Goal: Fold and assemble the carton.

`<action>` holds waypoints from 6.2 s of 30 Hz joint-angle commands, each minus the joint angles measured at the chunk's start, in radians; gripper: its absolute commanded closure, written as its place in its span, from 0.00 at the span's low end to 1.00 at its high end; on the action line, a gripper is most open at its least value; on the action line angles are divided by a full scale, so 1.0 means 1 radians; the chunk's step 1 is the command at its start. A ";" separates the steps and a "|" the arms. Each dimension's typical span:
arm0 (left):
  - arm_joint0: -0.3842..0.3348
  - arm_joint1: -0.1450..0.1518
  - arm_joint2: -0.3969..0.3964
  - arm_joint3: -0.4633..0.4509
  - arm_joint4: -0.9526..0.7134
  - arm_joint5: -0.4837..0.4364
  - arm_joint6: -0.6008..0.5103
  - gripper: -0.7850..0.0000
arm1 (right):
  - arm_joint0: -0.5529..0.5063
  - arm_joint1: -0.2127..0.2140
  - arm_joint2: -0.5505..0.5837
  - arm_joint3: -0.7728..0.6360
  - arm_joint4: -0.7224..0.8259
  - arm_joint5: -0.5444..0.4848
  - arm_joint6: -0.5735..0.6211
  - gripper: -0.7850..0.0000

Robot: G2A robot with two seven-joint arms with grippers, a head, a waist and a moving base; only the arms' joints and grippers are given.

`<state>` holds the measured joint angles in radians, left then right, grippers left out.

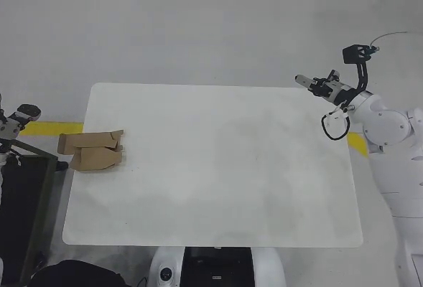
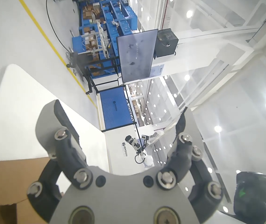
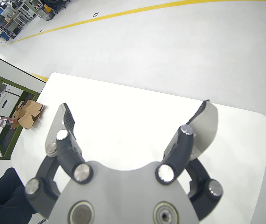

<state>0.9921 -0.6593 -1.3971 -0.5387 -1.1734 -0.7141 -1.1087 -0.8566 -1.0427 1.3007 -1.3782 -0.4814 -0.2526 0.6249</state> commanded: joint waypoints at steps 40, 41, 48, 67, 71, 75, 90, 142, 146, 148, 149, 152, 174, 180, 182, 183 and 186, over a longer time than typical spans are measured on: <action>0.013 -0.114 0.157 0.266 0.644 -0.187 0.433 0.00 | 0.000 0.000 0.000 0.000 0.000 0.000 0.000 0.00; 0.008 -0.116 0.165 0.269 0.675 -0.195 0.461 0.00 | 0.000 0.000 0.000 0.000 0.000 0.000 0.000 0.00; -0.006 -0.141 0.191 0.257 0.752 -0.190 0.534 0.16 | 0.000 0.000 0.000 0.000 0.000 0.000 0.000 0.00; -0.027 -0.162 0.111 0.280 0.568 -0.113 0.342 1.00 | 0.000 0.000 0.000 0.000 0.000 0.000 0.000 0.00; -0.042 -0.156 0.070 0.271 0.488 -0.092 0.270 1.00 | 0.000 0.000 0.000 0.000 0.000 0.000 0.000 0.00; -0.065 -0.149 0.045 0.253 0.465 -0.090 0.239 1.00 | 0.000 0.000 0.000 0.000 0.000 0.000 0.000 0.00; -0.176 -0.177 0.044 0.093 0.458 -0.061 0.171 1.00 | 0.000 0.000 0.000 0.000 0.000 0.000 0.000 0.00; -0.255 -0.348 0.297 -0.353 0.512 0.032 -0.020 1.00 | 0.000 0.000 0.000 0.000 0.000 0.000 0.000 0.00; -0.255 -0.348 0.297 -0.353 0.512 0.032 -0.020 1.00 | 0.000 0.000 0.000 0.000 0.000 0.000 0.000 0.00; -0.255 -0.348 0.297 -0.353 0.512 0.032 -0.020 1.00 | 0.000 0.000 0.000 0.000 0.000 0.000 0.000 0.00; -0.255 -0.348 0.297 -0.353 0.512 0.032 -0.020 1.00 | 0.000 0.000 0.000 0.000 0.000 0.000 0.000 0.00; -0.255 -0.348 0.297 -0.353 0.512 0.032 -0.020 1.00 | 0.000 0.000 0.000 0.000 0.000 0.000 0.000 0.00; -0.226 -0.357 0.365 -0.485 0.611 0.126 -0.123 1.00 | 0.034 -0.023 -0.135 0.072 0.257 -0.036 0.347 0.00; -0.249 -0.370 0.415 -0.486 0.621 0.142 -0.139 1.00 | 0.026 -0.034 -0.185 0.089 0.311 -0.021 0.375 0.00; -0.257 -0.373 0.430 -0.478 0.622 0.149 -0.147 1.00 | 0.026 -0.039 -0.214 0.086 0.334 -0.023 0.424 0.00; -0.261 -0.374 0.437 -0.475 0.619 0.153 -0.150 1.00 | 0.026 -0.042 -0.228 0.085 0.354 -0.026 0.449 0.00; -0.275 -0.379 0.456 -0.459 0.611 0.161 -0.158 1.00 | 0.031 -0.051 -0.266 0.084 0.423 -0.042 0.504 0.00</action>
<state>0.7217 -1.0365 -0.9475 -1.0027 -0.5590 -0.5560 -1.2644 -0.8270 -1.0912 1.0453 -1.2946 -0.0840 -0.2908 1.1135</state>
